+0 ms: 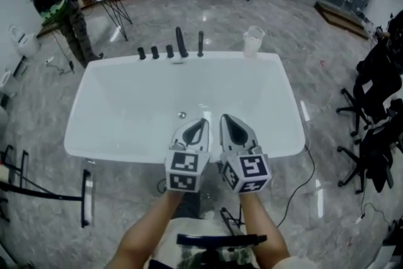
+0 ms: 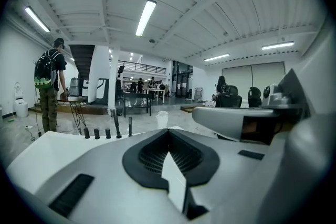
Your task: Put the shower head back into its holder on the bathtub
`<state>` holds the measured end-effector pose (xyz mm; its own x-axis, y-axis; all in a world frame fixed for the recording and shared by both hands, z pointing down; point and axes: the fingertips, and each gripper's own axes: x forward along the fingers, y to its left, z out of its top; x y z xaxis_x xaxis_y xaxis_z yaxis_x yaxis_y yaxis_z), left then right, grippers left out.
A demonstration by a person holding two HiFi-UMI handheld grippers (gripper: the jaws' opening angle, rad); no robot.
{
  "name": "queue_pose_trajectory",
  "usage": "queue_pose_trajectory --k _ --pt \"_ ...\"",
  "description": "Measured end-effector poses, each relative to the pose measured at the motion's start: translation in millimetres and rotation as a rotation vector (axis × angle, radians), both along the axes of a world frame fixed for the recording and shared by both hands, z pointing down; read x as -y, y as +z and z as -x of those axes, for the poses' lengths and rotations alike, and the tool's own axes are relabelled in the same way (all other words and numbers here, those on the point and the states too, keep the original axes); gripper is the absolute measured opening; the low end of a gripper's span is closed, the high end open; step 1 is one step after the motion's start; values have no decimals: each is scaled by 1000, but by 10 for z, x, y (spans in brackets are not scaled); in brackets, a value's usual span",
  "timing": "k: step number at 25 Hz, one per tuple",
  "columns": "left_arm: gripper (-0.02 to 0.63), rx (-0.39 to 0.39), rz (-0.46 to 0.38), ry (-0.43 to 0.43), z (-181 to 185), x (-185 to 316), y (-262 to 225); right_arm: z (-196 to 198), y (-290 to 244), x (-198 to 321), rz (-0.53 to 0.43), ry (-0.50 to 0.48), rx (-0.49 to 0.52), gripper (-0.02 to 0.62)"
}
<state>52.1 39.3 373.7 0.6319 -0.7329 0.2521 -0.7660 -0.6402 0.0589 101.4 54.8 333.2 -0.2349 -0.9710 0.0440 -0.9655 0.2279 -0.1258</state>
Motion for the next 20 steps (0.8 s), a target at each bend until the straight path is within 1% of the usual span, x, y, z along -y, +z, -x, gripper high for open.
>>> queue_pose_trajectory --k 4,10,20 --pt "5 7 -7 2 -23 -239 -14 -58 29 -253 15 8 -9 5" --pt "5 4 -20 20 -67 -437 -99 -68 2 -478 26 6 -19 5" --pt "5 13 -19 37 -134 -601 -100 -110 17 -657 30 4 -35 5"
